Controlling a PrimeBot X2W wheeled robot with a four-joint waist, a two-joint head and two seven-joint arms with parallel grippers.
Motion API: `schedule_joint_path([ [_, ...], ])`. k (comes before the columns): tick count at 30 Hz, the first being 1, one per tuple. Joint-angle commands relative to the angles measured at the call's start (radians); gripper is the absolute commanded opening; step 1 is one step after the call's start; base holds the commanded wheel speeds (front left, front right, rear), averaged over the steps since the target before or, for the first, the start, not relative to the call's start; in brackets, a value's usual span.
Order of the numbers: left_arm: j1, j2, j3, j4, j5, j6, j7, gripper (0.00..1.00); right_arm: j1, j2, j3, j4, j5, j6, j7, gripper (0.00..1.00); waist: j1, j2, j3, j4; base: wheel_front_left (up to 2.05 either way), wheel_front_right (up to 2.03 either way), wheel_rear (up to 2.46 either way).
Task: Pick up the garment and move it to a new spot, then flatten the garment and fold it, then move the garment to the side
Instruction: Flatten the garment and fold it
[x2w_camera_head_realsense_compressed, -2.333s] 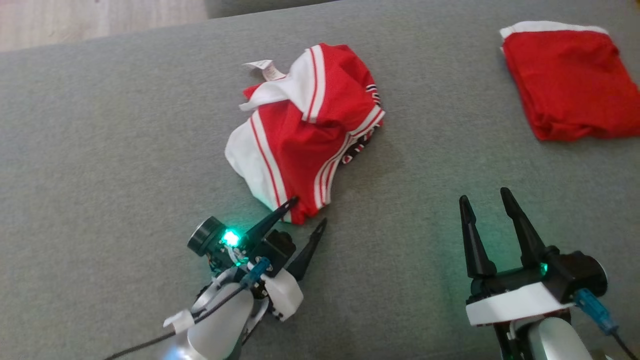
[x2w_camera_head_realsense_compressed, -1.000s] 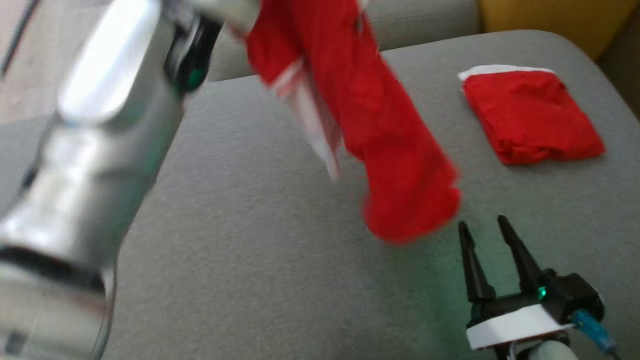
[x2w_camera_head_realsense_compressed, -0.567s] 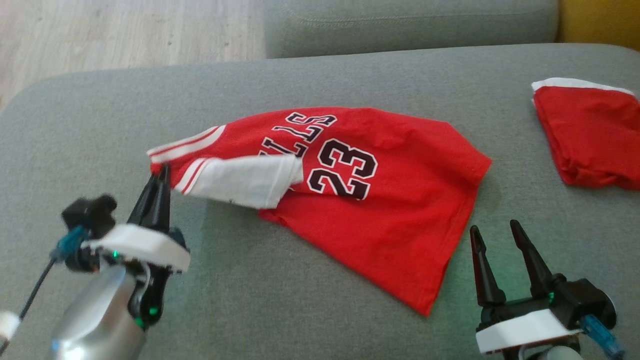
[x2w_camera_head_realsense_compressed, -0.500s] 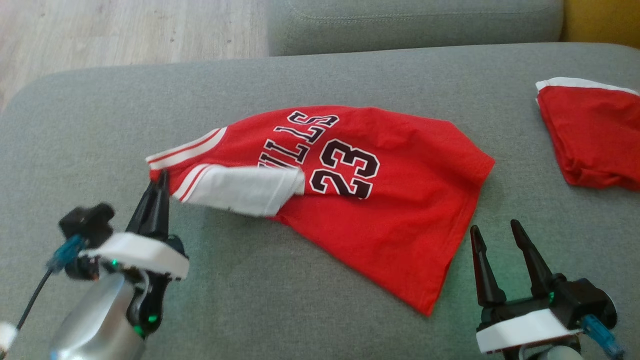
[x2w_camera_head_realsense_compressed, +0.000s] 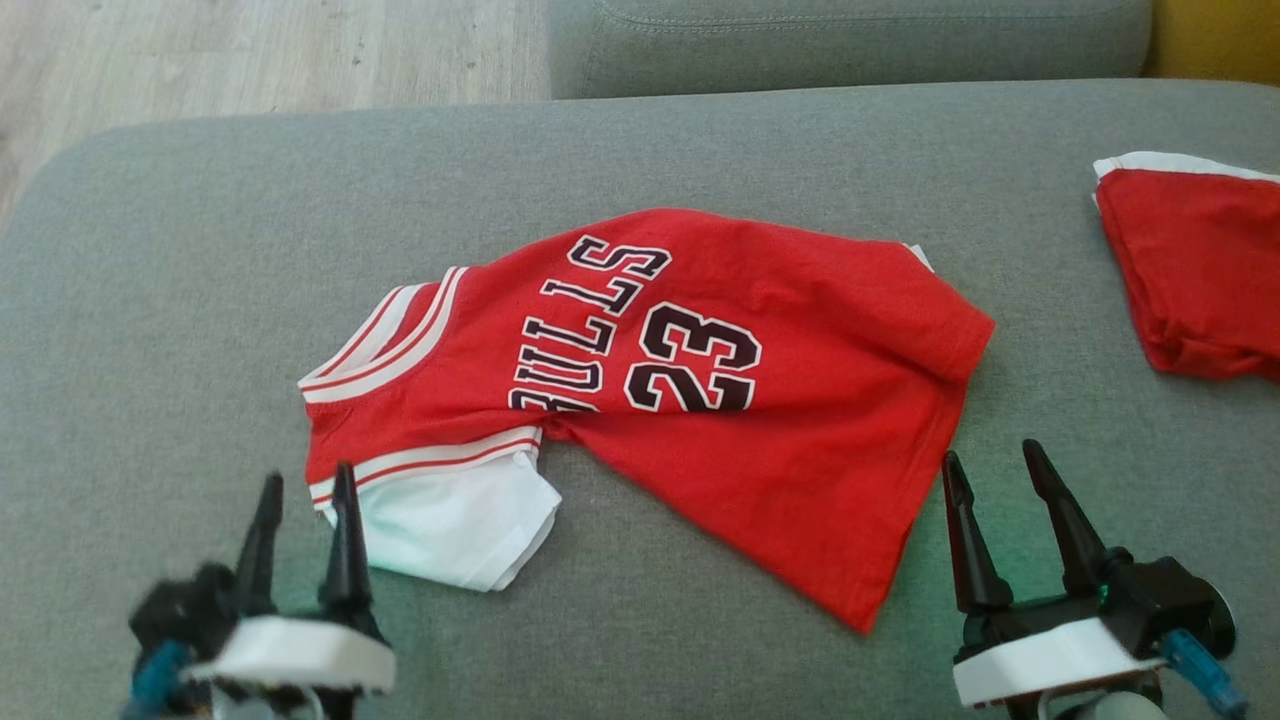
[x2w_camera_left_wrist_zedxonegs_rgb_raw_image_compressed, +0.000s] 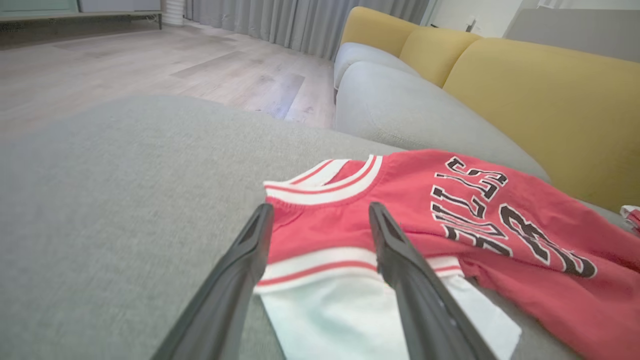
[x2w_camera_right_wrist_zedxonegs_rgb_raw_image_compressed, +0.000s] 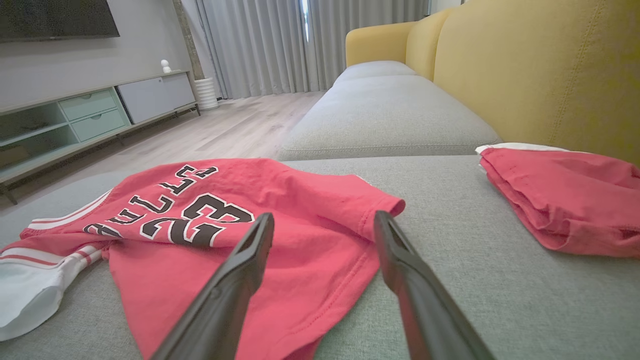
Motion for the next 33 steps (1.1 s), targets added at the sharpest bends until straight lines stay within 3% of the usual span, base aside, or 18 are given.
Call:
schedule_joint_path([
  [1, 0.008, -0.01, 0.056, -0.036, 0.018, 0.012, -0.012, 1.0, -0.017, -0.006, 0.024, -0.034, -0.003, 0.003, -0.011, 1.0, 0.0, 0.0, 0.001, 0.0, 0.0, 0.0, 0.0],
  [5, 0.087, -0.077, 0.072, -0.053, 0.046, -0.009, -0.012, 1.0, -0.022, -0.006, 0.025, -0.033, -0.004, 0.003, -0.011, 1.0, 0.0, 0.0, 0.008, -0.003, 0.0, 0.0, 0.0],
  [13, 0.109, -0.119, 0.016, 0.077, 0.083, -0.064, -0.012, 1.0, -0.031, -0.006, 0.026, -0.032, 0.004, 0.003, -0.011, 1.0, 0.0, 0.0, 0.025, -0.001, 0.0, 0.0, 0.0],
  [22, -0.031, -0.115, -0.005, 0.267, 0.087, -0.129, -0.012, 1.0, -0.043, -0.006, 0.029, -0.029, -0.006, 0.003, -0.011, 1.0, 0.0, 0.0, 0.041, 0.009, 0.0, 0.0, 0.0],
  [33, -0.075, -0.114, -0.097, 0.21, 0.06, -0.143, -0.012, 1.0, -0.041, -0.006, 0.032, -0.02, -0.014, 0.003, -0.011, 1.0, 0.0, 0.0, 0.02, 0.006, 0.0, 0.0, 0.0],
])
